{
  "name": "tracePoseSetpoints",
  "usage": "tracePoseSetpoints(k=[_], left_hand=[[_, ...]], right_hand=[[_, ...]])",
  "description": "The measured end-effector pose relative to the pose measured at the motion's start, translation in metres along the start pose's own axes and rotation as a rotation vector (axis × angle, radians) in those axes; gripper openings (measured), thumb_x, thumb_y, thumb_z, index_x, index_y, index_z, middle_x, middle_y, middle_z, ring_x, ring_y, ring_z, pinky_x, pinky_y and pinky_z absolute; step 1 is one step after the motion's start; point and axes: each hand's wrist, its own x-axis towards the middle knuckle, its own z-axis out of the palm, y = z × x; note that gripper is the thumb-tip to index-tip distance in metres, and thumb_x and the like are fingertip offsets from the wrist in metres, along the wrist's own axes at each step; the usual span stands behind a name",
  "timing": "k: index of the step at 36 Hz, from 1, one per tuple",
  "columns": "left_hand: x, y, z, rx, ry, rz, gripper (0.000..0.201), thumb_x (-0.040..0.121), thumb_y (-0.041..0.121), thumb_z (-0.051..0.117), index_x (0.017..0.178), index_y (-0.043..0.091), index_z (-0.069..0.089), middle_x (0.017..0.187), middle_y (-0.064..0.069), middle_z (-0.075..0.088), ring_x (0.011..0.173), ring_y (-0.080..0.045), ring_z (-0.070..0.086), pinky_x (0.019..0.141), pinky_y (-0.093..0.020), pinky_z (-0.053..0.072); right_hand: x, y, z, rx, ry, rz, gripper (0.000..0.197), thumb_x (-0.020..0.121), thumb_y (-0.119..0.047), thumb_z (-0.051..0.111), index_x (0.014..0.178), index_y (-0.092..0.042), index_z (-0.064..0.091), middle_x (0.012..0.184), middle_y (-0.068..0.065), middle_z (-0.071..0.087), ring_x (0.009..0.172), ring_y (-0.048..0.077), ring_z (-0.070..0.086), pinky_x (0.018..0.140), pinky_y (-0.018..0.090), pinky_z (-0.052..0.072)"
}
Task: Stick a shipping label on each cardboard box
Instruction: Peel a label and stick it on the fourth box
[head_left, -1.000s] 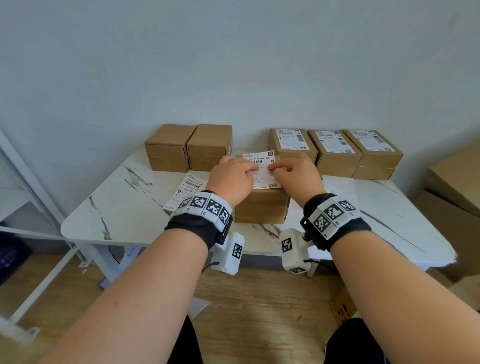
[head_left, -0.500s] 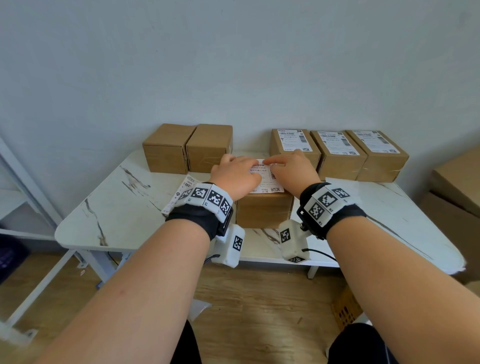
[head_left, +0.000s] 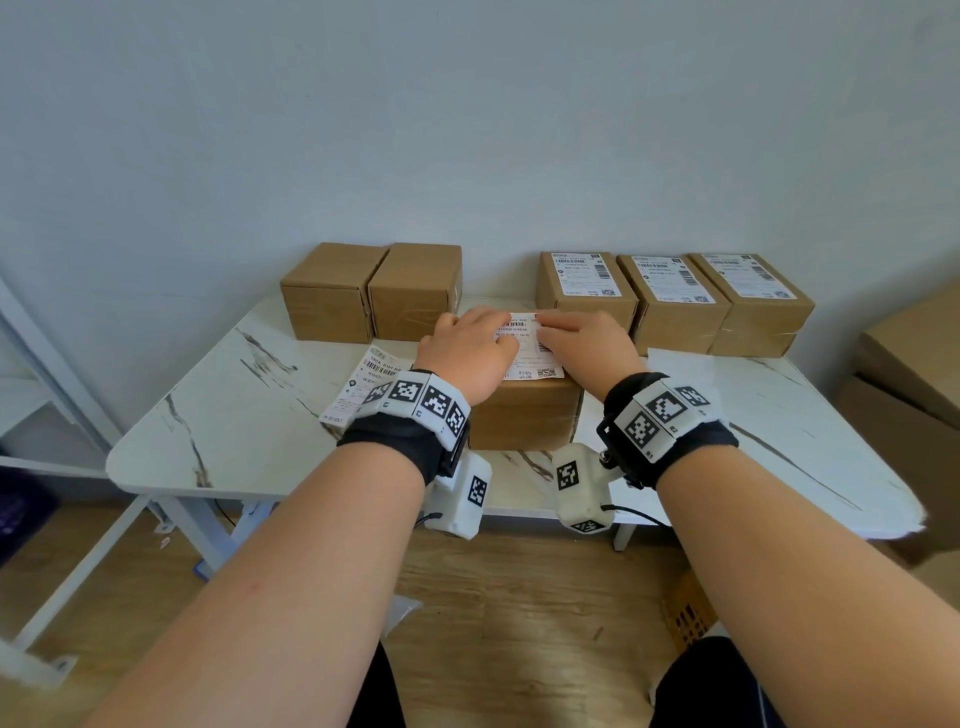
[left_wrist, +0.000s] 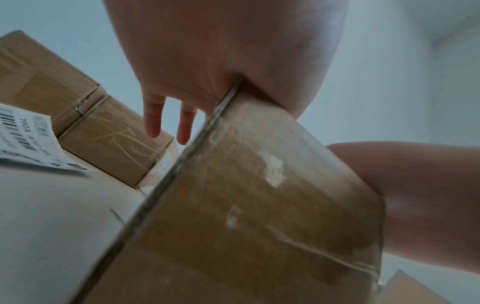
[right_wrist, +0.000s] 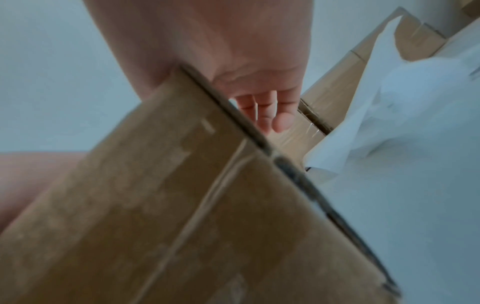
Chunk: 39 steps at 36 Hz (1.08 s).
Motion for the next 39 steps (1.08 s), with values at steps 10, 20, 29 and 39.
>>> tracePoseSetpoints(k=[10, 20, 29, 39], left_hand=[[-0.008, 0.003, 0.002, 0.066, 0.234, 0.007, 0.040, 0.095, 0.034, 0.037, 0.129, 0.028, 0.058, 0.133, 0.003, 0.049, 0.121, -0.021, 0.039, 0.093, -0.039, 0.043], [-0.020, 0.005, 0.000, 0.021, 0.312, 0.068, 0.030, 0.096, 0.033, 0.045, 0.110, 0.022, 0.069, 0.113, 0.000, 0.052, 0.113, -0.021, 0.043, 0.083, -0.034, 0.044], [-0.037, -0.001, 0.004, -0.109, 0.126, 0.024, 0.054, 0.095, 0.046, 0.043, 0.143, 0.021, 0.042, 0.137, 0.007, 0.036, 0.127, -0.012, 0.036, 0.105, -0.038, 0.039], [-0.046, -0.001, 0.013, -0.245, 0.105, 0.020, 0.050, 0.102, 0.035, 0.031, 0.148, 0.016, 0.034, 0.152, 0.005, 0.025, 0.134, -0.014, 0.034, 0.110, -0.033, 0.032]], right_hand=[[-0.034, 0.002, -0.015, 0.138, -0.004, -0.076, 0.027, 0.089, -0.027, 0.066, 0.115, -0.020, 0.072, 0.105, -0.004, 0.071, 0.083, 0.002, 0.061, 0.064, 0.010, 0.044], [-0.059, 0.002, -0.022, 0.253, -0.135, -0.050, 0.046, 0.089, -0.034, 0.065, 0.133, -0.026, 0.058, 0.130, -0.003, 0.059, 0.106, 0.011, 0.055, 0.089, 0.028, 0.051], [-0.062, -0.003, -0.017, 0.332, -0.134, -0.001, 0.042, 0.095, -0.018, 0.056, 0.136, -0.022, 0.055, 0.115, -0.008, 0.052, 0.086, 0.003, 0.051, 0.068, 0.017, 0.044], [-0.061, -0.001, -0.011, 0.355, -0.095, 0.009, 0.041, 0.097, -0.010, 0.047, 0.136, -0.019, 0.056, 0.118, -0.003, 0.053, 0.083, 0.002, 0.050, 0.069, 0.016, 0.042]])
